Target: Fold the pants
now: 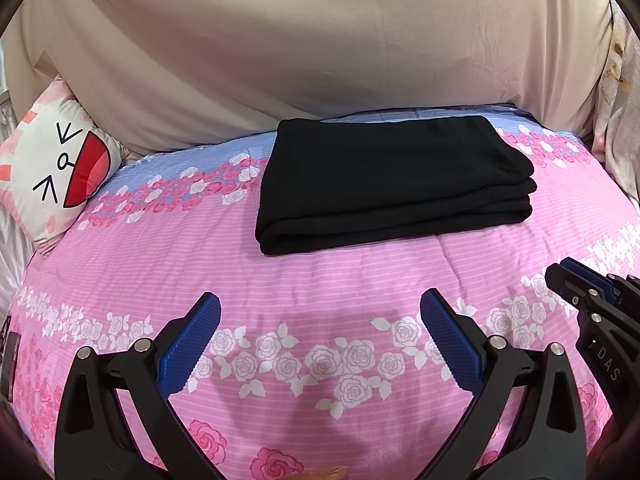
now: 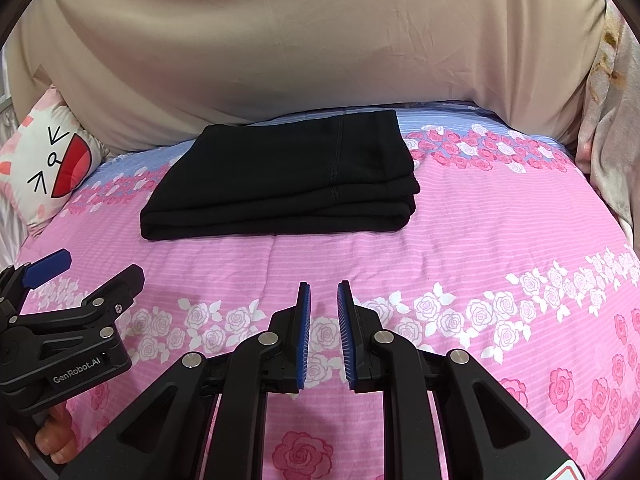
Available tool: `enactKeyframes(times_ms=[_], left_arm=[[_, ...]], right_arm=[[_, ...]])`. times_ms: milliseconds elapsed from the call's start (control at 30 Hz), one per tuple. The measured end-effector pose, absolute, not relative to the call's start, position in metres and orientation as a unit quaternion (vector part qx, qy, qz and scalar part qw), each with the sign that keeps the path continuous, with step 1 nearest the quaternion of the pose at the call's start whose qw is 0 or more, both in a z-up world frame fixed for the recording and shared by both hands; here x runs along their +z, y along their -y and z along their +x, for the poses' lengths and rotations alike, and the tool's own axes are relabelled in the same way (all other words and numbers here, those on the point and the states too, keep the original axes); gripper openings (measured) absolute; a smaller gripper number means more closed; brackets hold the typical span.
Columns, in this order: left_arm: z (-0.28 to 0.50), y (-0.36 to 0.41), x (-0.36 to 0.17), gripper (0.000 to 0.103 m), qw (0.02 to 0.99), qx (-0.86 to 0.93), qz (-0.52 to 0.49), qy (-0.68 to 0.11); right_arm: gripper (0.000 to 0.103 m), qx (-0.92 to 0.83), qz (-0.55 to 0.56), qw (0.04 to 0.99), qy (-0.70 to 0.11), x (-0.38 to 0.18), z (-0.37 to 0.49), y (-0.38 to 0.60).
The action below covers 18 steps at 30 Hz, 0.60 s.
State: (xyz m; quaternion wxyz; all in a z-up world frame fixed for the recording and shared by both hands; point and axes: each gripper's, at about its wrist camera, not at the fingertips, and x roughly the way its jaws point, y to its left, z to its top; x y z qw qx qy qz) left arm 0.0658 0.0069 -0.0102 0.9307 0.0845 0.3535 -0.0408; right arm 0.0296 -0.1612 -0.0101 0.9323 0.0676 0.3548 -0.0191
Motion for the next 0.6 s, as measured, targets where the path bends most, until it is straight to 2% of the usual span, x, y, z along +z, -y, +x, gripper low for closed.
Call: enactKeyframes(times_ms=[600], left_arm=[[0.0677,-0.0105,-0.0137,0.097,0.93,-0.037,0.078,-0.357]], right_arm=[[0.016,-0.018,0.067,0.932,-0.356,-0.0096,0.0297,0.1618]])
